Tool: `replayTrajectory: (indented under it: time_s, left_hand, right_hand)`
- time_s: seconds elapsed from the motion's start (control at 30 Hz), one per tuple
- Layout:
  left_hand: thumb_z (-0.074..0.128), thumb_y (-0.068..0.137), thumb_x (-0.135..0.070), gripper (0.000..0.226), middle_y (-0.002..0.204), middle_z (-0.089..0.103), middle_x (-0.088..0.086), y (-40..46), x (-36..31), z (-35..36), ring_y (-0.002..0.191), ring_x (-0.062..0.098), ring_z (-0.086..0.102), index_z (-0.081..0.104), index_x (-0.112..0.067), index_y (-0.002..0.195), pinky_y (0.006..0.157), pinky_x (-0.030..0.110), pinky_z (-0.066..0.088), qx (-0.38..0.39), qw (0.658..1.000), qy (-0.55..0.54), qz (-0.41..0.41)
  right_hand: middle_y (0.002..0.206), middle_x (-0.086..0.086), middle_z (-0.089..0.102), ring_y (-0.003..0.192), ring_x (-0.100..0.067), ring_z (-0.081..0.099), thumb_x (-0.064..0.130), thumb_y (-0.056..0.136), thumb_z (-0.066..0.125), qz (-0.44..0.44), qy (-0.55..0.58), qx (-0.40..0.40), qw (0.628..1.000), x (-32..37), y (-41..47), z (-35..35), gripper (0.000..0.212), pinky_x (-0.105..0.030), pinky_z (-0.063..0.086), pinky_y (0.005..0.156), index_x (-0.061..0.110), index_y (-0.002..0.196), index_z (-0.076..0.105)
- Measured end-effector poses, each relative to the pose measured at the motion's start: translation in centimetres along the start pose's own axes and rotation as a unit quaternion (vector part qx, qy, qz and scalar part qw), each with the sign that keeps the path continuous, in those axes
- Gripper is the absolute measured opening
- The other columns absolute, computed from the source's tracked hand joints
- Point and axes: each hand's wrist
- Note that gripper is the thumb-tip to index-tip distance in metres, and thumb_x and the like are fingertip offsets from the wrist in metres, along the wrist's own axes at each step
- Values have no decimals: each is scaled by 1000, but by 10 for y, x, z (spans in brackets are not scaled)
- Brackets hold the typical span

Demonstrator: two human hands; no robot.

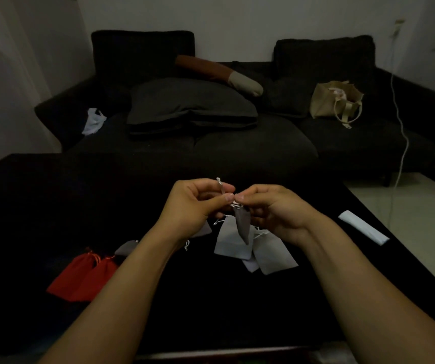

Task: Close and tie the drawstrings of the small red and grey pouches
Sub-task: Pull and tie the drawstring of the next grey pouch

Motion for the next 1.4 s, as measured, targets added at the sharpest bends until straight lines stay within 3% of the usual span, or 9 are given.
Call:
replayTrajectory:
  time_s: [0.23,0.4,0.53,0.7,0.9,1.0,1.23,1.33,1.4]
  left_hand:
    - [77,78,1,14,77,76,9,4,8,-4,72,18,74,75,-8,89,62,22,58,-7,997,79,11]
    - [80,77,-8,20,79,73,-10,4,15,1,69,-2,69,77,-19,94,62,20,59,-92,943,299,113]
    - [81,77,-8,15,75,73,-9,1,17,4,68,-2,69,77,-18,88,63,15,56,-148,951,225,152]
    - [79,79,-5,16,82,75,-4,1,10,2,77,5,72,75,-18,87,68,17,55,-140,977,111,118]
    - [76,79,-1,16,85,75,-2,-4,3,3,81,5,73,74,-12,91,71,15,55,-113,988,43,95]
    - [75,79,2,17,79,76,-2,-4,3,2,79,7,74,73,-11,90,68,15,54,-114,990,13,84]
    - [76,77,5,14,75,76,2,-4,3,-1,74,13,75,72,-5,86,64,17,55,-96,992,0,79]
    - [73,79,2,13,78,77,2,-2,1,-8,76,13,75,74,-8,87,64,17,55,-90,994,2,58]
    - [71,82,-1,12,82,77,2,2,1,-13,81,15,74,75,-12,87,68,20,56,-99,994,-24,24]
  right_hand:
    - [76,4,73,76,-6,64,16,89,69,-3,-112,-14,994,-1,3,1,14,-26,45,73,18,78,77]
    - [78,8,71,74,-2,61,16,93,65,-28,-155,-12,987,-1,2,13,14,-23,43,70,18,83,74]
    - [86,3,76,88,-8,70,12,87,72,-71,-108,-2,992,-3,-1,20,5,-28,54,80,11,86,77]
    - [87,-5,72,60,-3,66,15,96,61,-43,67,-13,997,1,-3,16,17,-18,50,54,8,108,71]
    - [101,-7,76,92,-17,71,19,96,59,-74,18,-7,997,-2,1,13,18,-26,56,73,16,97,77]
    - [102,-10,74,87,-17,67,23,95,59,-69,0,4,998,-2,0,13,20,-25,54,71,18,95,78]
    - [76,-6,66,64,-10,59,21,95,59,-49,-6,37,998,-2,-1,10,21,-21,48,57,6,89,72]
    - [76,-6,63,69,-13,58,22,100,53,-48,38,31,998,1,0,8,26,-23,49,65,8,86,71]
    - [95,-14,65,89,-22,58,23,98,55,-46,103,23,993,1,0,6,25,-31,49,81,3,99,69]
Point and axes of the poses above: each hand's wrist, its own y-axis towards the middle knuckle, its own z-axis out of the palm, x = y × z
